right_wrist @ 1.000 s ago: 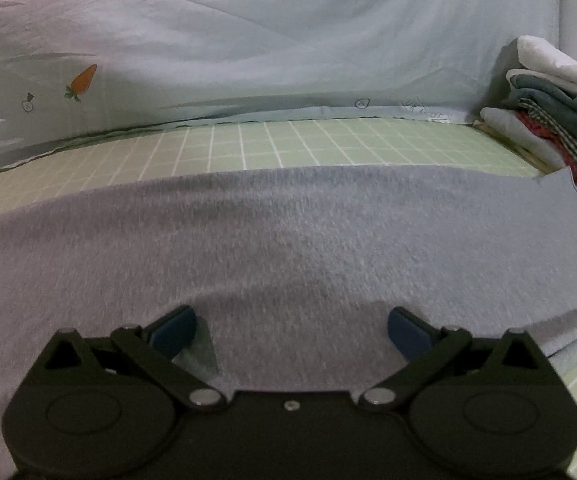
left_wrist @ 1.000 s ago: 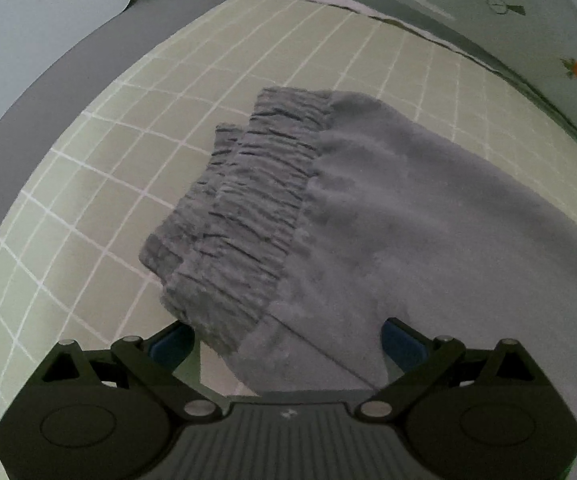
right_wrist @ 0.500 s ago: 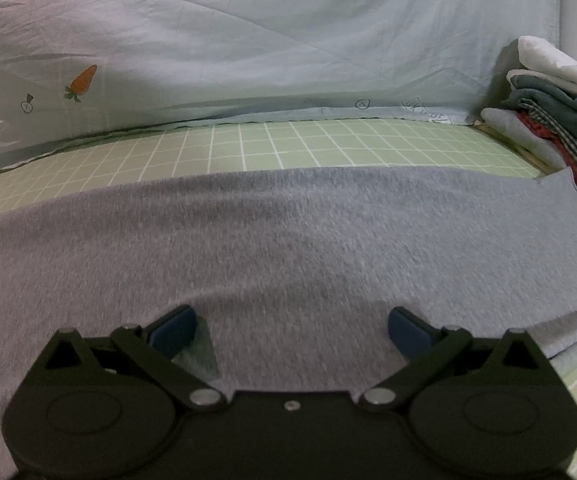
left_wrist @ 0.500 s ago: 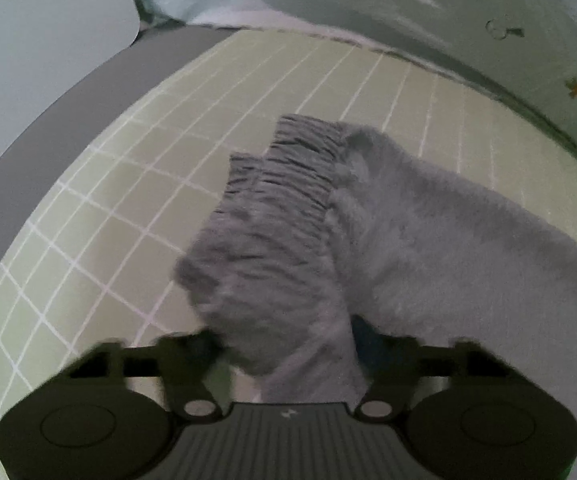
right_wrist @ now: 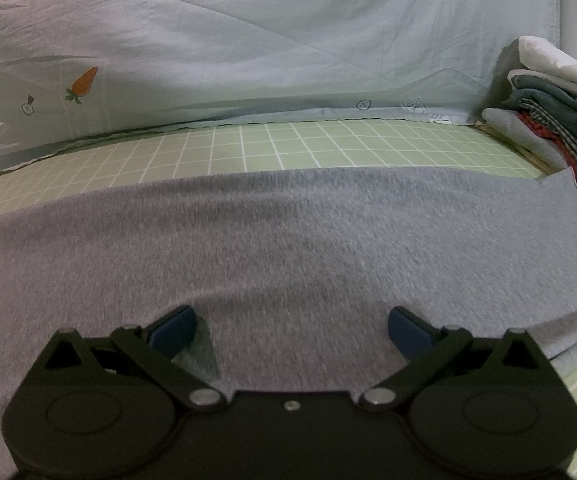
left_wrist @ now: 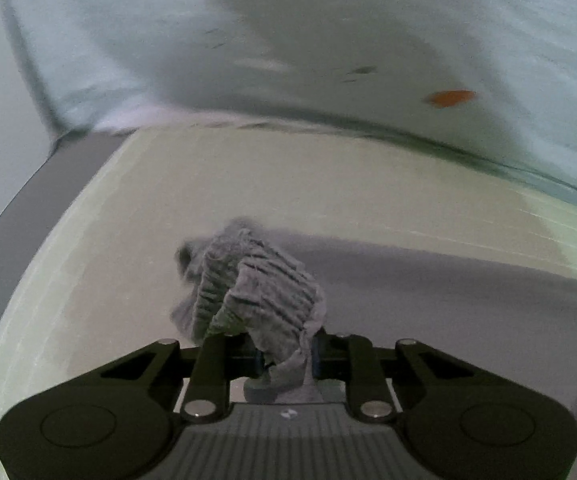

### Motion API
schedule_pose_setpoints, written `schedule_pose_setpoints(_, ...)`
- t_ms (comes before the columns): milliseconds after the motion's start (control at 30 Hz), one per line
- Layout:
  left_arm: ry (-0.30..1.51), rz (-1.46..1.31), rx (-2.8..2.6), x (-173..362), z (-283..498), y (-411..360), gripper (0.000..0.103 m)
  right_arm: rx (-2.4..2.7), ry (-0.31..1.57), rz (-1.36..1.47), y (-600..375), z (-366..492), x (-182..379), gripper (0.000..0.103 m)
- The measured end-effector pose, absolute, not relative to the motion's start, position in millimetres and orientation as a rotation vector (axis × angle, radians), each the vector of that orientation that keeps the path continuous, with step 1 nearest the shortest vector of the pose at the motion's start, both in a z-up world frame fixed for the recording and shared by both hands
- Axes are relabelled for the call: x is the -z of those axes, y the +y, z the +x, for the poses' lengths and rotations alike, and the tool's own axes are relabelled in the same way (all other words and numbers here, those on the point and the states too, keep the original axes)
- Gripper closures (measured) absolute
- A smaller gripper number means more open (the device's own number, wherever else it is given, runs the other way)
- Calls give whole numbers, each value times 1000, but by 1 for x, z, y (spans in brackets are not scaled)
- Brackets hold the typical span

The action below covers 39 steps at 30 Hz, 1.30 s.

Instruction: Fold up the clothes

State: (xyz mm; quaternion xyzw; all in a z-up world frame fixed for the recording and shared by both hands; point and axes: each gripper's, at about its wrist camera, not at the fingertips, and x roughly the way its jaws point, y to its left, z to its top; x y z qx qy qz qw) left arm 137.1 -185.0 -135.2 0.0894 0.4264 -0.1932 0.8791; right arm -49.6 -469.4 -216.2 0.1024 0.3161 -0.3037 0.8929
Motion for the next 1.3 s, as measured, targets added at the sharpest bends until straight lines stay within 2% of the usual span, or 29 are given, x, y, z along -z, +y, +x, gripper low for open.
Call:
schedule_pose_setpoints(133,877,285,602,139,109,-231,78,630,656,213,-469,-50,216,0)
schedule_pose_setpoints(267,981,379,750,165,86,-264,60,629,657,214,-470,-49,216,0)
schedule_pose_setpoints(333,1011,397,758,170,82,-265,47,629,662,214,-470,-49,215,0)
schedule_pose_setpoints(367,1022,403,758,172,80,-265,32,629,673,214,-470,-48,214,0)
schedule_pose_setpoints(400,1017,399,750,170,80,-261,22,627,695,221,-471,-46,211,0)
schedule_pose_setpoints(533,986,322,692,152,91,-237,20,592,795,293,-469,-33,194,0)
schedule_pose_setpoints(600,987,283,609,148,103,-220,18,536,751,314,-458,-26,180,0)
schedule_pose_setpoints(800,1106,262,345,167,136,-179,17,232,663,353,-404,19,152,0)
schedule_pose_setpoints(1067,1148,237,258,175,148,-157,17,-2,733,315,-340,60,166,0)
schedule_pose_setpoints(1300,1148,241,278,177,145,-160,17,63,791,282,-341,80,180,0)
